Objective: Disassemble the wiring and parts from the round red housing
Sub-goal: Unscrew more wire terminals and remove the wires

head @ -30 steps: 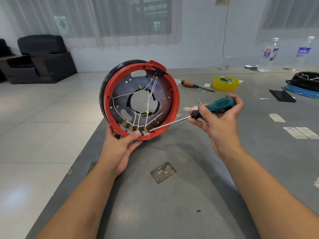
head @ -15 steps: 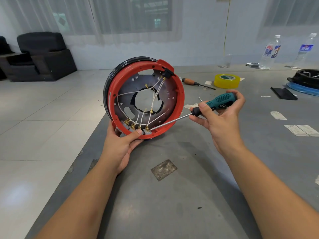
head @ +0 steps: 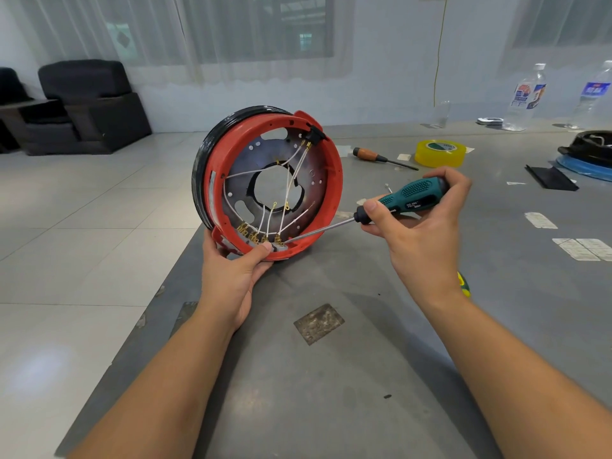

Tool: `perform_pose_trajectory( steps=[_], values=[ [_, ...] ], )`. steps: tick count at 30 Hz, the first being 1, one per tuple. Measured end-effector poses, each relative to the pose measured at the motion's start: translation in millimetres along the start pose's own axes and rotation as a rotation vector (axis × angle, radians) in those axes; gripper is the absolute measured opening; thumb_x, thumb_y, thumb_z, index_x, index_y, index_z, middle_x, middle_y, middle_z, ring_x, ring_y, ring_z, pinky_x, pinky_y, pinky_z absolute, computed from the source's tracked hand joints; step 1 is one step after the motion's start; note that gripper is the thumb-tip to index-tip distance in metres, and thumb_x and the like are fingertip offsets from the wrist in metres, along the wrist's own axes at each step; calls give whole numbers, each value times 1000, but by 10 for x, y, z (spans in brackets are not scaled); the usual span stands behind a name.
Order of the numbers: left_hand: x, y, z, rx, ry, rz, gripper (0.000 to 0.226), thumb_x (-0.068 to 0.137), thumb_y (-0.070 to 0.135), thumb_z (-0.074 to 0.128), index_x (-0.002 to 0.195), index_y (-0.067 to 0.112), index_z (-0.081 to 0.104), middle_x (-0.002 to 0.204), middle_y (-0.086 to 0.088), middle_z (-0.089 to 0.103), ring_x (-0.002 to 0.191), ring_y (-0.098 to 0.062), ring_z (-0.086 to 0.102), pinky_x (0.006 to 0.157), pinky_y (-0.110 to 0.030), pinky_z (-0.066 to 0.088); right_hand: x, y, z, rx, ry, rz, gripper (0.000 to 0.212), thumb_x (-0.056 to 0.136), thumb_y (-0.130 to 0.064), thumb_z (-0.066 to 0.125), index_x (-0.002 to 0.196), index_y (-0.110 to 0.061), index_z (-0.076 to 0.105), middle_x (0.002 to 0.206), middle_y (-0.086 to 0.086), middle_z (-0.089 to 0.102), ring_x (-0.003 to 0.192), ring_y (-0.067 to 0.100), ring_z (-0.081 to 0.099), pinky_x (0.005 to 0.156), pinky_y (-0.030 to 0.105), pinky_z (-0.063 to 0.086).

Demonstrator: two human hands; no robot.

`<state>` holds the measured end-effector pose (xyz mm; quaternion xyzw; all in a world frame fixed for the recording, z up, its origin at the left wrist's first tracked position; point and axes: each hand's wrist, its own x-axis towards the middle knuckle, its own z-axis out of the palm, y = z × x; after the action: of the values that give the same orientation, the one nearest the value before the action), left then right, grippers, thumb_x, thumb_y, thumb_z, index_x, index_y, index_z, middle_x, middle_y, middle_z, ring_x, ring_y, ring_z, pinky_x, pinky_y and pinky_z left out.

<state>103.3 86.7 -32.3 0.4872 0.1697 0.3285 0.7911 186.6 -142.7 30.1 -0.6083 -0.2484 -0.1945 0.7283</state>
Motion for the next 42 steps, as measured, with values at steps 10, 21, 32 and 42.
perform_pose_trajectory(
  steps=[10, 21, 32, 42],
  values=[
    [34, 42, 14, -109, 130, 26, 71, 87, -12, 76, 145, 18, 46, 139, -15, 64, 109, -33, 76, 86, -49, 65, -150, -68, 76, -111, 2, -21, 58, 76, -40, 87, 109, -49, 40, 98, -41, 56, 86, 5, 75, 71, 44, 65],
    [53, 48, -16, -115, 148, 8, 75, 88, -6, 78, 149, 19, 42, 140, -13, 64, 106, -30, 78, 87, -48, 65, 92, 13, -270, -348, -169, -52, 54, 64, -49, 93, 86, -36, 46, 91, -21, 74, 90, 0, 71, 72, 20, 59],
    [97, 11, -32, -82, 160, 6, 80, 86, -2, 83, 149, 26, 42, 141, -9, 64, 114, -33, 74, 86, -47, 65, 258, -43, -526, -581, -613, 114, 38, 77, -47, 85, 93, -37, 52, 72, -19, 73, 56, 11, 72, 49, 14, 51],
    [87, 8, -9, -33, 155, 16, 80, 87, -2, 82, 149, 29, 42, 142, -6, 63, 120, -36, 70, 87, -47, 65, 286, 34, -528, -633, -848, 329, 22, 88, -34, 79, 102, -48, 71, 75, -6, 75, 51, 14, 66, 56, 15, 51]
  ],
)
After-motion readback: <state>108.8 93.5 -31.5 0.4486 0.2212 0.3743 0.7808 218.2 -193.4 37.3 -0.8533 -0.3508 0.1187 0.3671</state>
